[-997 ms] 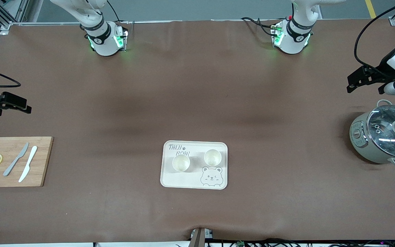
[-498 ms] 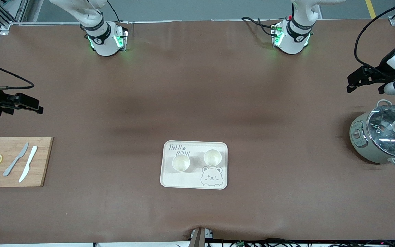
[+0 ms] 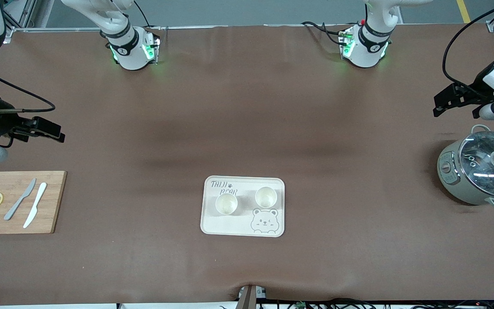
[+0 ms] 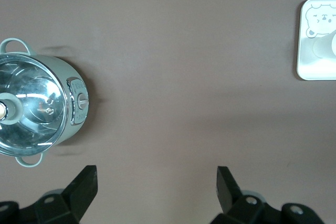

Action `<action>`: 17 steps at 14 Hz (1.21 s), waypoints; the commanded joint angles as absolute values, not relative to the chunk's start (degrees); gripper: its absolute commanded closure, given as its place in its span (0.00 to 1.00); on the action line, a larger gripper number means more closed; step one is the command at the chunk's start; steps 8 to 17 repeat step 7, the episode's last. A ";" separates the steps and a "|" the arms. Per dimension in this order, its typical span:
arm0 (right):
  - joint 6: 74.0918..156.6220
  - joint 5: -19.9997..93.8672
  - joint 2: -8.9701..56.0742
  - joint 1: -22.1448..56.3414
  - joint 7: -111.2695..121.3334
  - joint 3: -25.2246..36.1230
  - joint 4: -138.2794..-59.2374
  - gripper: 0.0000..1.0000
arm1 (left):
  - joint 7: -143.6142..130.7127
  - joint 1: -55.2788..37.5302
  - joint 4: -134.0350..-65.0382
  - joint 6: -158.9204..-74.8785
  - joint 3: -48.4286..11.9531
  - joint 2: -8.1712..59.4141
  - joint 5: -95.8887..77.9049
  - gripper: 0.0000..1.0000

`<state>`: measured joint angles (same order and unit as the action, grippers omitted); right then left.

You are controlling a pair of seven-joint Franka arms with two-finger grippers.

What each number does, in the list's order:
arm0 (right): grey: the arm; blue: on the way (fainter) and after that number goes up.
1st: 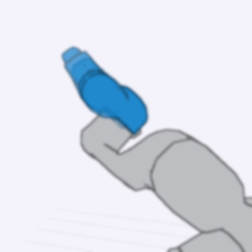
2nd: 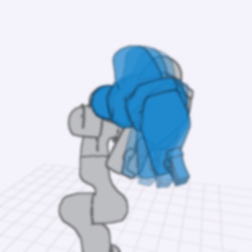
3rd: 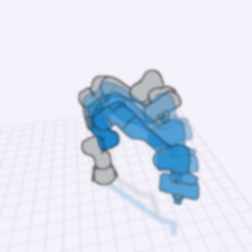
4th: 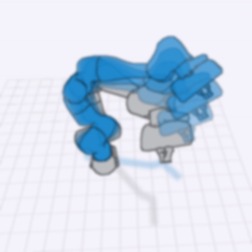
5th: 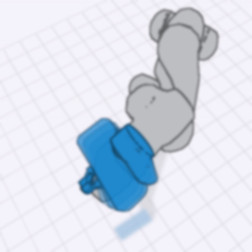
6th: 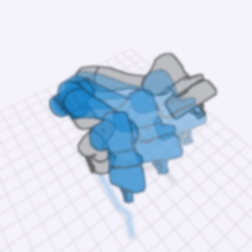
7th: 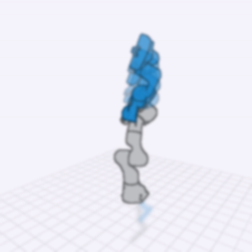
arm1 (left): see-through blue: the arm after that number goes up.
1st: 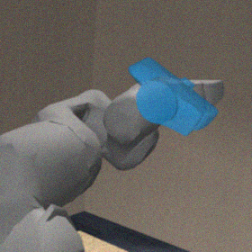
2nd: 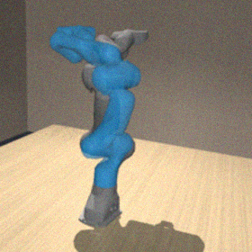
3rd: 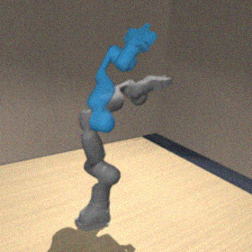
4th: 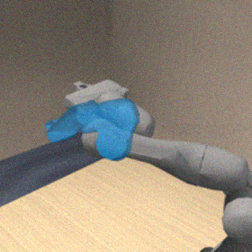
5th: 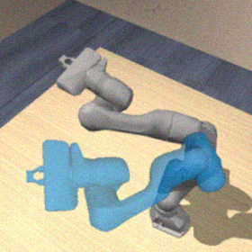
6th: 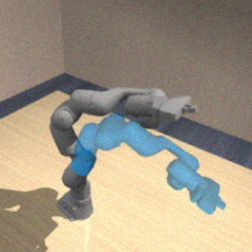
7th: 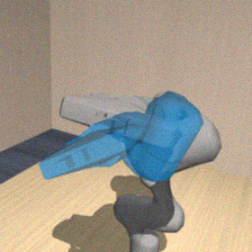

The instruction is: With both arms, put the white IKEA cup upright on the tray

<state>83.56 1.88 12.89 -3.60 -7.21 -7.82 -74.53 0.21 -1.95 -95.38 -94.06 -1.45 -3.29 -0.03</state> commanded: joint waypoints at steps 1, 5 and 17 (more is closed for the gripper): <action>83.50 1.76 11.87 -3.25 -9.31 -7.91 -75.15 0.00 | 0.53 -1.58 -95.54 -94.83 -1.58 -3.34 -1.05 0.00; 83.41 1.93 11.87 -2.20 -11.50 -7.91 -75.15 0.00 | 0.53 -1.58 -95.54 -94.83 -1.58 -3.34 -0.97 0.00; 83.32 1.85 11.87 -1.85 -11.78 -7.91 -75.15 0.00 | 0.53 -1.58 -95.54 -94.83 -1.58 -3.34 -0.97 0.00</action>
